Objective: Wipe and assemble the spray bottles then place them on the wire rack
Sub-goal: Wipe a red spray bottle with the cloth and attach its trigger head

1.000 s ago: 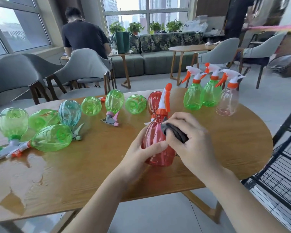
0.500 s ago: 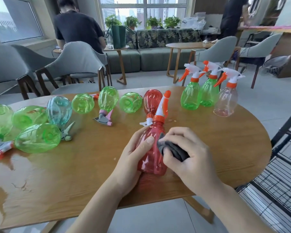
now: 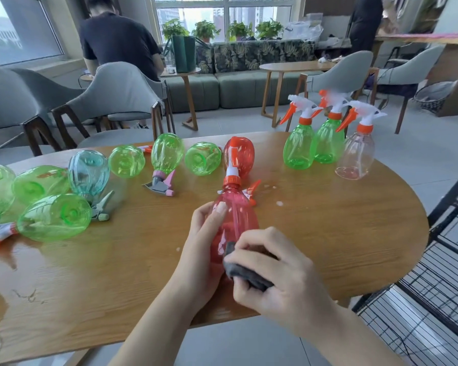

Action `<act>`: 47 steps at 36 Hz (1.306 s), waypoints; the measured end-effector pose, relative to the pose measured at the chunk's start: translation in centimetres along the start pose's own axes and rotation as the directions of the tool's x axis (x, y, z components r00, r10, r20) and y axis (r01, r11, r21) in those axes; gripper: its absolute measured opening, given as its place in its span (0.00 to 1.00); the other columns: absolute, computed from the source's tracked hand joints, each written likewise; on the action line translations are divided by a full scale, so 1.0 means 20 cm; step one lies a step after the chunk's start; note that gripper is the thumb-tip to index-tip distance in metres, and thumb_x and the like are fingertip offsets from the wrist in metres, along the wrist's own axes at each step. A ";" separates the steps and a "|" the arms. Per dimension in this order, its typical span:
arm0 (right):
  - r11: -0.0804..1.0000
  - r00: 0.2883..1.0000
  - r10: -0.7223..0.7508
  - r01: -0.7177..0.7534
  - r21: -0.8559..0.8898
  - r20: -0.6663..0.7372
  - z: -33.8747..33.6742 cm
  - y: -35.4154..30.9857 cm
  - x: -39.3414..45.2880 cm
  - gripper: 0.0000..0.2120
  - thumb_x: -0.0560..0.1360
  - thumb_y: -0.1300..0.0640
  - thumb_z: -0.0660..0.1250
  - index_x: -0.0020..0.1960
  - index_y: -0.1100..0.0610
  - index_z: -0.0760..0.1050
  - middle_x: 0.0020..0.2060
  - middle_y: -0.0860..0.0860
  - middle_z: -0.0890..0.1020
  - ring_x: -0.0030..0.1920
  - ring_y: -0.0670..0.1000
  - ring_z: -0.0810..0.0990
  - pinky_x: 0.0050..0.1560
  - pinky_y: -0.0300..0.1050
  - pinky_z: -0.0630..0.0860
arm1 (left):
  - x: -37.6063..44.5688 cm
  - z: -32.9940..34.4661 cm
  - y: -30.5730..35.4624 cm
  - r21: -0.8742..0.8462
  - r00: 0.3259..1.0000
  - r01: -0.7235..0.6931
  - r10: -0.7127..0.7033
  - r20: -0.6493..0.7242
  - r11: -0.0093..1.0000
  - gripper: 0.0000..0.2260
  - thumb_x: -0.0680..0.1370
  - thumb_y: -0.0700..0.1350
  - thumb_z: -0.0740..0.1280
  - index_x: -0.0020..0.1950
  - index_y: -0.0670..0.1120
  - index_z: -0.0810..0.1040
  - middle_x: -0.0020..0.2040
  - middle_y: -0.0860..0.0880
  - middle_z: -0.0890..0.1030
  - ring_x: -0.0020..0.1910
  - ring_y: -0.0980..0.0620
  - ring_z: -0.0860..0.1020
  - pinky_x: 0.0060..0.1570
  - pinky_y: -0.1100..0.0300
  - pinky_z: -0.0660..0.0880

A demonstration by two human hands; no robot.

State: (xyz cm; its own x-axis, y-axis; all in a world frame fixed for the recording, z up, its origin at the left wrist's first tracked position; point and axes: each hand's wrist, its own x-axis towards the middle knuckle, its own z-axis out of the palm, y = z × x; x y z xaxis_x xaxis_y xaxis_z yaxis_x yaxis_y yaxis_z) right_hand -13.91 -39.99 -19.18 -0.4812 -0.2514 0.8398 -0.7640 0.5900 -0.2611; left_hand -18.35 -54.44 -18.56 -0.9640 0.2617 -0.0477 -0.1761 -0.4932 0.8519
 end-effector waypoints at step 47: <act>0.974 0.987 -0.161 0.159 -0.164 0.003 0.03 0.04 -0.01 0.06 0.78 0.61 0.73 0.54 0.60 0.86 0.52 0.54 0.85 0.49 0.56 0.78 0.56 0.48 0.78 | 0.02 -0.08 -0.03 -0.207 0.968 0.223 -0.192 0.160 0.953 0.37 0.79 0.59 0.73 0.77 0.37 0.65 0.63 0.37 0.73 0.64 0.40 0.74 0.57 0.54 0.76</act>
State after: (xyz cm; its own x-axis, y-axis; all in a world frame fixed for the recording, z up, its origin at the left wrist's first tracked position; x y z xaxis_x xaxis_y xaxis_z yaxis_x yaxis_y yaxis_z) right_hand -14.67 -40.03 -19.80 -0.3535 -0.3455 0.8693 -0.7498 0.6603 -0.0425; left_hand -18.93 -55.37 -19.86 -0.8677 0.4808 -0.1259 -0.4239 -0.5836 0.6926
